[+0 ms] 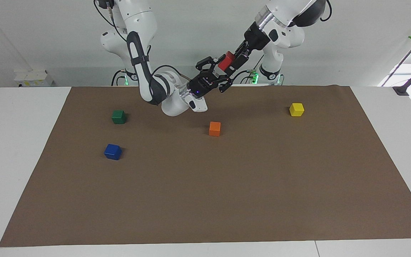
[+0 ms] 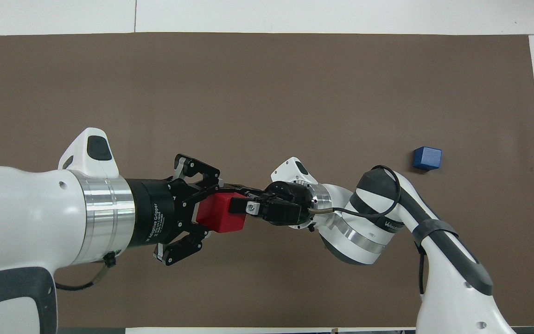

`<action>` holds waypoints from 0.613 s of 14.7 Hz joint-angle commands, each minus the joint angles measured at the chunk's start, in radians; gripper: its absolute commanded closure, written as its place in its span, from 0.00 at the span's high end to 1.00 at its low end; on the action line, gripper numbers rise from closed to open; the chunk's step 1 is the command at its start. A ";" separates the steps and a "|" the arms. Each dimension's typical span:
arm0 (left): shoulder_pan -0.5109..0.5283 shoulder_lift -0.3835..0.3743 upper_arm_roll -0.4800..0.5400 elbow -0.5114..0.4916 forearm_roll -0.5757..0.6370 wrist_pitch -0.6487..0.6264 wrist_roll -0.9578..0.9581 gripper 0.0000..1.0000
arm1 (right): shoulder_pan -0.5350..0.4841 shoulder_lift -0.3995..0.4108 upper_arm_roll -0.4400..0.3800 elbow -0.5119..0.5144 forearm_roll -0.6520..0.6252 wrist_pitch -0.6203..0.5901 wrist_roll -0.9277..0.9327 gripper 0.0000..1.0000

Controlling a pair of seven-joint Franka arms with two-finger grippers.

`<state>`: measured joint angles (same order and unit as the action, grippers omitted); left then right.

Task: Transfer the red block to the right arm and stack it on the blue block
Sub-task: 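Close the right gripper on the red cube held by the left gripper, then open the left gripper and withdraw it while the right gripper pulls away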

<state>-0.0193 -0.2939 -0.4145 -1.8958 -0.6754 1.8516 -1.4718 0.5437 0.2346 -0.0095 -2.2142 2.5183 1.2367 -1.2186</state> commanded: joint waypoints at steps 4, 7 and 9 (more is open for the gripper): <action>-0.011 -0.034 0.010 -0.031 -0.006 0.003 -0.007 1.00 | 0.004 0.011 0.002 0.016 0.030 0.026 0.014 0.00; -0.001 -0.037 0.016 -0.025 -0.006 0.000 -0.001 1.00 | 0.005 0.011 0.002 0.021 0.030 0.027 0.014 0.00; 0.002 -0.040 0.040 -0.023 -0.006 -0.009 0.017 1.00 | 0.004 0.011 0.002 0.025 0.030 0.036 0.016 0.00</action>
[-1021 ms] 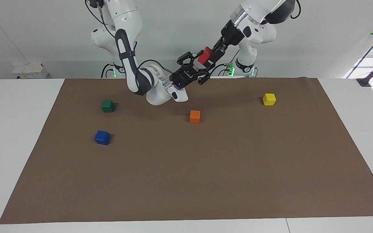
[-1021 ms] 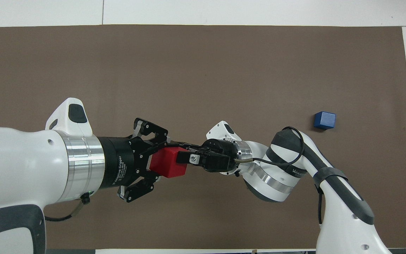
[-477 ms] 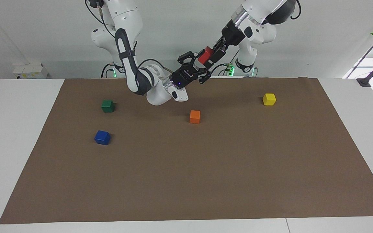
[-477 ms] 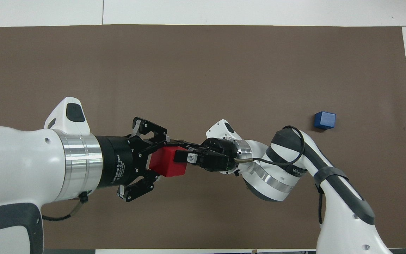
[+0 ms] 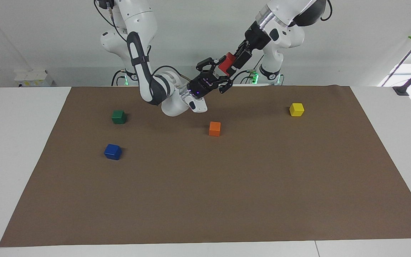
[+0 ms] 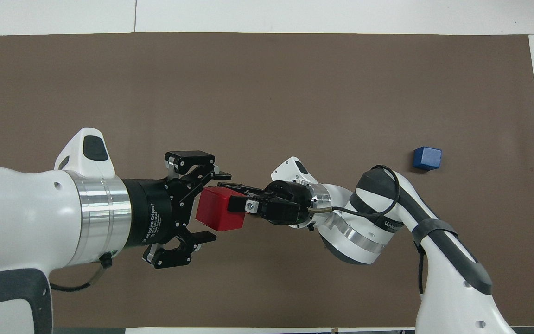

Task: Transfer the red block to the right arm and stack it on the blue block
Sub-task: 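Open the left gripper and withdraw it while the right gripper pulls away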

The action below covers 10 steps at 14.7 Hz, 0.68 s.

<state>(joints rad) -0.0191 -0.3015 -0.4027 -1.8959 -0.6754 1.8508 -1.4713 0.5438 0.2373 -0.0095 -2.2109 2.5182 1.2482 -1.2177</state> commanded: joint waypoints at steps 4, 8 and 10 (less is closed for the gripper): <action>0.062 -0.028 0.087 -0.031 0.043 -0.025 0.188 1.00 | -0.011 0.008 0.000 0.045 0.011 0.077 0.030 0.00; 0.206 0.019 0.087 -0.019 0.151 -0.033 0.417 1.00 | -0.060 -0.007 -0.001 0.083 -0.065 0.152 0.122 0.00; 0.206 0.063 0.088 0.015 0.343 -0.042 0.486 1.00 | -0.094 -0.044 -0.006 0.097 -0.149 0.256 0.183 0.00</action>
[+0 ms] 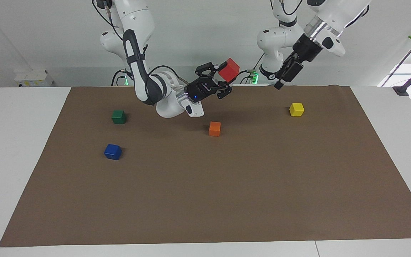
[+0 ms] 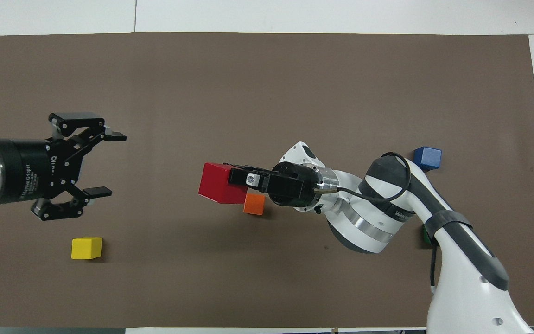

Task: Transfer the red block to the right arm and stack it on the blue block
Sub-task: 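Open the left gripper and withdraw it while the right gripper pulls away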

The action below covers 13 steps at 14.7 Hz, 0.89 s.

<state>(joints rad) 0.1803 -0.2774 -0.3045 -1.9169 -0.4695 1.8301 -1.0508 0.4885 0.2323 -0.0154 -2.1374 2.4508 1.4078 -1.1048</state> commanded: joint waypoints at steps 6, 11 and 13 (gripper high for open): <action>0.036 0.112 0.051 0.136 0.412 -0.128 0.581 1.00 | -0.113 -0.162 -0.005 0.088 -0.458 0.419 0.282 0.00; 0.018 0.219 0.051 0.361 0.540 -0.409 0.914 1.00 | -0.142 -0.182 -0.006 0.140 -0.875 0.607 0.397 0.00; 0.007 0.259 0.057 0.375 0.551 -0.425 0.942 1.00 | -0.140 -0.179 -0.006 0.163 -1.046 0.672 0.495 0.00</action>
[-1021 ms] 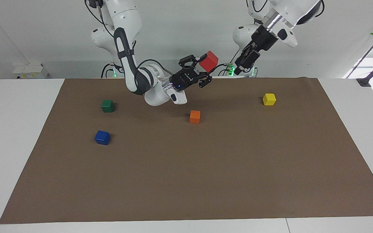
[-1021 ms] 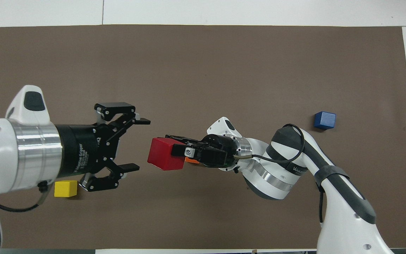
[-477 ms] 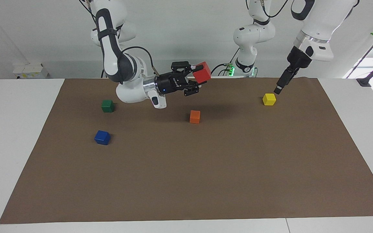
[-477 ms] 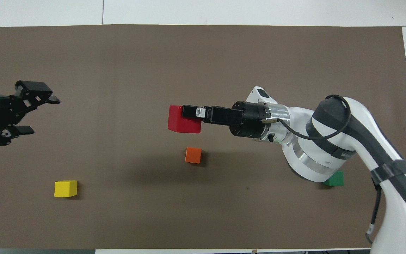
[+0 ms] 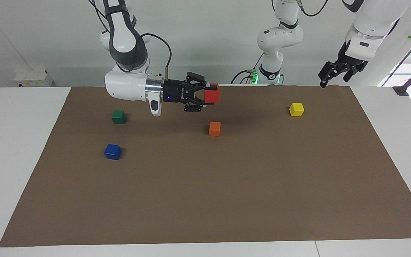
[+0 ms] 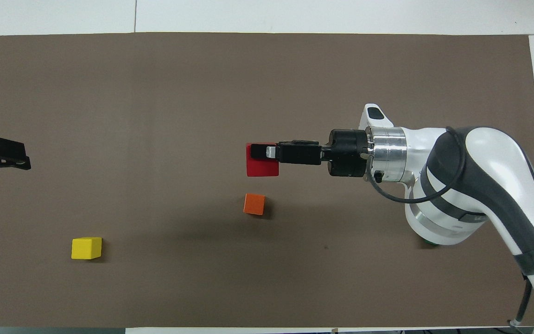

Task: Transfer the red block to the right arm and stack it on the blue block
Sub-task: 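Carry the red cube with the right gripper above the blue cube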

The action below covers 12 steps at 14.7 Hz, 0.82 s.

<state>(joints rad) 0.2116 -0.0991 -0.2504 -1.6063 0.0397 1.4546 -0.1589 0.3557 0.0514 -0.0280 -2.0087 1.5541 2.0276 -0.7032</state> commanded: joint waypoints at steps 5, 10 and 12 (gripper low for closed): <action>-0.129 0.237 0.102 0.264 0.088 -0.105 0.123 1.00 | -0.033 0.008 0.008 0.087 -0.718 0.097 0.384 0.00; -0.143 0.080 0.163 -0.001 -0.009 0.024 0.144 1.00 | -0.093 0.007 0.007 0.103 -1.052 0.027 0.615 0.00; -0.158 0.044 0.163 -0.047 -0.020 0.038 0.144 1.00 | -0.125 0.008 0.007 0.119 -1.203 -0.035 0.718 0.00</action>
<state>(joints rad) 0.0836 0.0411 -0.1114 -1.5346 0.0384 1.4406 -0.0288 0.2701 0.0521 -0.0304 -1.9222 0.4687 2.0558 -0.0796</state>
